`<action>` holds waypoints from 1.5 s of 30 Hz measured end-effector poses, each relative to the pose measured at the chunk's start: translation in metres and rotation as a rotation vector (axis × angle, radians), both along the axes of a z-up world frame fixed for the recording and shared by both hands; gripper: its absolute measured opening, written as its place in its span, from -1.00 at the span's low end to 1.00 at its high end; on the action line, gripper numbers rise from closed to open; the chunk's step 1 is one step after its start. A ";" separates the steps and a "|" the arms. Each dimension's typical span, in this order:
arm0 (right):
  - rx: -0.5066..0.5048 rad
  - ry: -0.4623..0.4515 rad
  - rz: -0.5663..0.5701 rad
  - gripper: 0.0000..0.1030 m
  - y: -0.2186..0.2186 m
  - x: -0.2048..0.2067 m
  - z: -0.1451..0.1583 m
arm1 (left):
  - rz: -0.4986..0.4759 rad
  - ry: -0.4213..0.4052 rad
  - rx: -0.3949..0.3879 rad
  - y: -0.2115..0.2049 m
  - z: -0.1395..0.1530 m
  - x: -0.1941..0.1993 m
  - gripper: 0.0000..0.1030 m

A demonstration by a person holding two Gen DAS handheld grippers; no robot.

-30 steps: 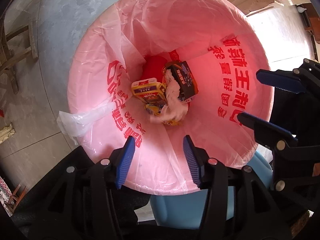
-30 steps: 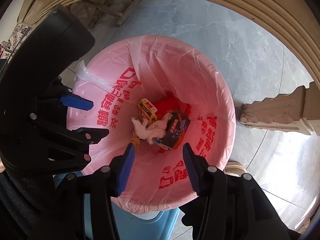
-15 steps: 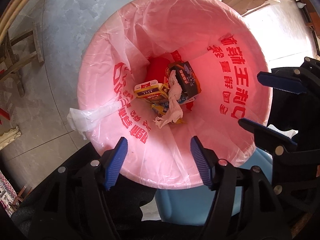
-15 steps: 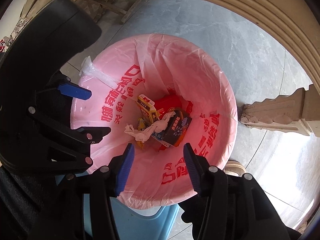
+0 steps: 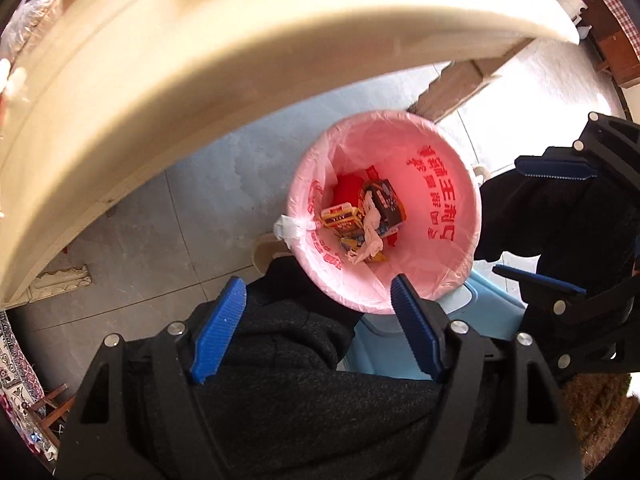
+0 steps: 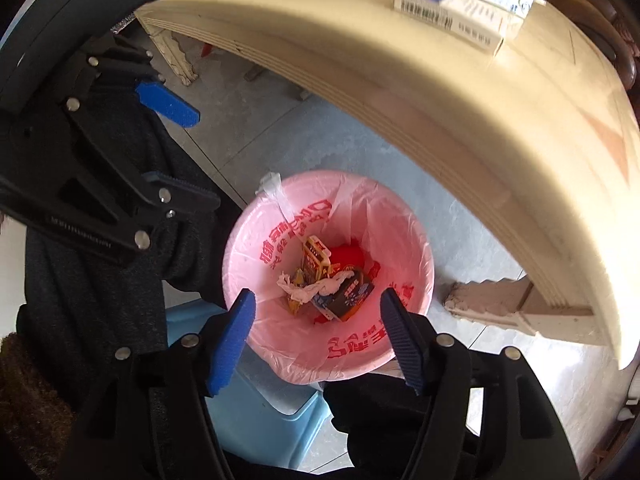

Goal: Collect trash
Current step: 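Raise both tools back over the table toward the cigarette pack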

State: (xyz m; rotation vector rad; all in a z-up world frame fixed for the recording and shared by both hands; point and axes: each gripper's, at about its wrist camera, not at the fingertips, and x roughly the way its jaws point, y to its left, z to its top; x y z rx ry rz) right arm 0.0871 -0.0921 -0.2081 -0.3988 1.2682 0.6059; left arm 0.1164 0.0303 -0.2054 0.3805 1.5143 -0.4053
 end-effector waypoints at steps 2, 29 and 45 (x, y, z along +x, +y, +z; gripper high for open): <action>0.016 -0.023 0.024 0.30 0.004 0.000 0.025 | -0.003 -0.041 0.002 0.003 0.026 0.005 0.43; 0.132 -0.171 0.052 0.55 -0.037 0.114 0.221 | -0.190 -0.229 0.013 -0.043 0.224 0.151 0.57; 0.157 -0.170 0.105 0.55 -0.036 0.162 0.228 | -0.268 -0.177 0.012 -0.075 0.209 0.218 0.58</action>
